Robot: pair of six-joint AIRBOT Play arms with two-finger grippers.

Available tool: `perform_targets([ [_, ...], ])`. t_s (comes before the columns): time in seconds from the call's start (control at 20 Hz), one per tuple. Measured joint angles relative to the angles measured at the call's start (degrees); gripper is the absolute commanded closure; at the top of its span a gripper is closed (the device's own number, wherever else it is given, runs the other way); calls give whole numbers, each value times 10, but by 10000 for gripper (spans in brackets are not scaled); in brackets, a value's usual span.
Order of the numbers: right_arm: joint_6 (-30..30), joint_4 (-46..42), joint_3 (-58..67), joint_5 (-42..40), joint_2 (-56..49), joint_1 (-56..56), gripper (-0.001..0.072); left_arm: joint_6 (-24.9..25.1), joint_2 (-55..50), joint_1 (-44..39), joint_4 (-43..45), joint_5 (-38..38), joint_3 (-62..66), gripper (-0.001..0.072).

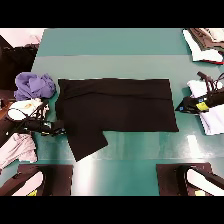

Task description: Fold the shirts.

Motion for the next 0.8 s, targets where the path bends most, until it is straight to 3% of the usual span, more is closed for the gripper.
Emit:
perform_targets([
  [0.1,-3,-8,-34,0,0,-19,361,7,2,0,-4,-9,10,683],
  [0.2,-10,-10,-73,-14,0,-45,300,12,2,0,-7,-18,17,683],
  [0.65,-30,11,-175,-79,-22,-106,305,18,3,0,-14,-31,26,683],
  [0.7,-32,21,-178,-80,-29,-104,326,18,3,0,-14,-31,26,683],
  [0.8,-35,29,-181,-94,-40,-96,546,19,3,0,-14,-32,26,683],
])
